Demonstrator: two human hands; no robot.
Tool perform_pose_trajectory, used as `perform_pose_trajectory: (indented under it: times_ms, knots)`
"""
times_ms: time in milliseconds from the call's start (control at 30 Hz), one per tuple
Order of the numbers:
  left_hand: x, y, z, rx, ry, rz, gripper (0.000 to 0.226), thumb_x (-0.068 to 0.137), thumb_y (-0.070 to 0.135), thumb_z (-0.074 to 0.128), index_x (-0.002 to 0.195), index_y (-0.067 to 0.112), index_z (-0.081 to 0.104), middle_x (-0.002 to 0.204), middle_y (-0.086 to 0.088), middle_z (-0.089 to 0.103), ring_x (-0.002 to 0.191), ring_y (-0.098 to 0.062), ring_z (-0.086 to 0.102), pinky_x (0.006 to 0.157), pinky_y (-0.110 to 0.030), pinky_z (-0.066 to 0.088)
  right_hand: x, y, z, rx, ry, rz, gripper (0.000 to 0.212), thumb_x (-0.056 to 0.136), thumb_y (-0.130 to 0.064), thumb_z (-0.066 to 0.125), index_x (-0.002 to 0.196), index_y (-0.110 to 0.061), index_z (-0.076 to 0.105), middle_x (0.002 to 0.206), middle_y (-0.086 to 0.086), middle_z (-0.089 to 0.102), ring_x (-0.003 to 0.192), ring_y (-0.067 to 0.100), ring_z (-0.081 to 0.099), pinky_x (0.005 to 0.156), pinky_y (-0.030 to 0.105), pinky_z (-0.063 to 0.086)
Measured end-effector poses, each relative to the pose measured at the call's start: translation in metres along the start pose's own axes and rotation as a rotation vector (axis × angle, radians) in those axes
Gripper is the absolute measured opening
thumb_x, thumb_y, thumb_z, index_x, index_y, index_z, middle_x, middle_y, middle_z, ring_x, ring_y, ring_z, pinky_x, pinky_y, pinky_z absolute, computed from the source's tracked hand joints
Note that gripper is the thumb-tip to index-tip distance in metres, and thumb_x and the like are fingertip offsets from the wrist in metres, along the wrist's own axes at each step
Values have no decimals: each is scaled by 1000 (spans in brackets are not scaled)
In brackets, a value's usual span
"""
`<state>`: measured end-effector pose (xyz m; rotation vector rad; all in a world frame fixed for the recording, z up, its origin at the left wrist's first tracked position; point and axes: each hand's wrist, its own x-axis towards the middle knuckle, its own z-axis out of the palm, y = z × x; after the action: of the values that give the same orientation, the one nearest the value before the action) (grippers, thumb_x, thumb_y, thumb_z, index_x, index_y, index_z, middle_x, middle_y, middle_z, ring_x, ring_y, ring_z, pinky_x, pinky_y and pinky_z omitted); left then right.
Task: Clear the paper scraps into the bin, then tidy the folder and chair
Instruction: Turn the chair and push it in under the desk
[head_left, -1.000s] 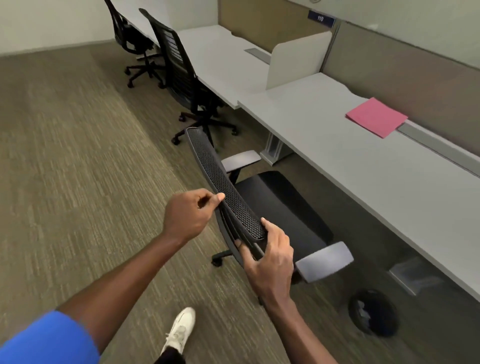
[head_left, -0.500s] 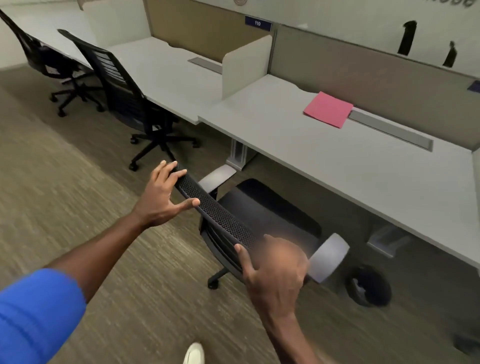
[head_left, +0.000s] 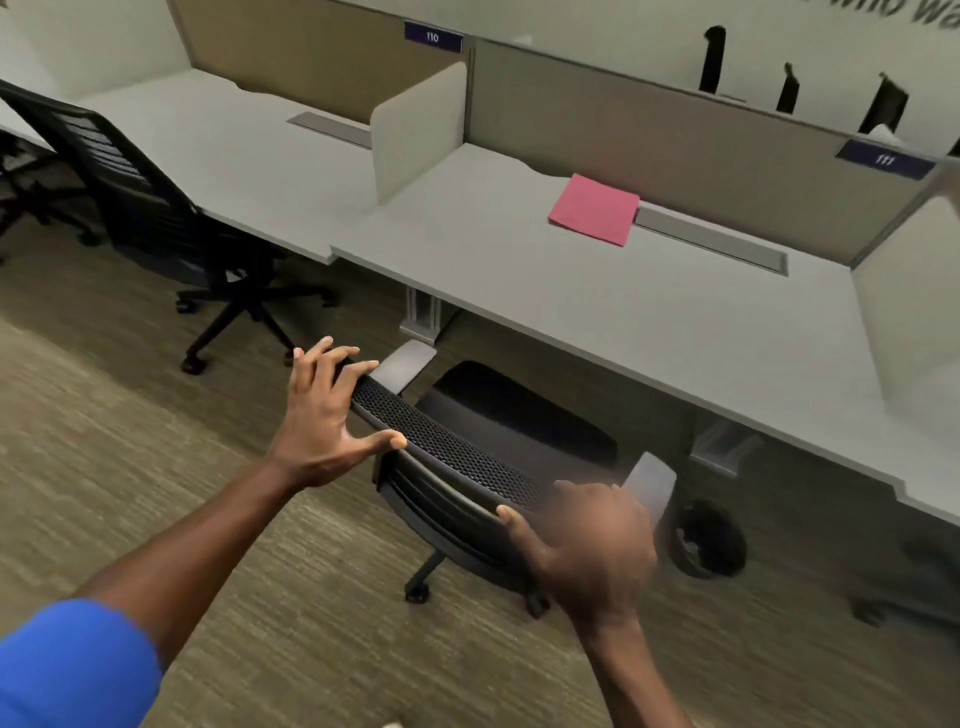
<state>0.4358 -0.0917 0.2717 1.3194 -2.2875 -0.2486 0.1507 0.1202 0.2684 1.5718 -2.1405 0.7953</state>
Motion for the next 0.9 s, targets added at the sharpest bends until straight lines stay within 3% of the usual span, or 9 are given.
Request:
perform_pose_trajectory:
  times_ms: [433,900]
  knots:
    - [49,31,39,49,65,12,106,69,103,42,132,20,61,141,0,52,154,-28,30,130,-67,6,53,65,29,-27,-72,-30,72,83,-83,63,102,-15,78,93,5,72,86,28,67,73,42,51]
    - [138,57,77,124,-33,10,108,66,106,39,137,26,52,146,-3,47,154,-31,28,131,-66,5,134,132,73,1,-99,-26,74,83,-86,59,105,-18,77,93,5,71,88,25,64,68,41,54]
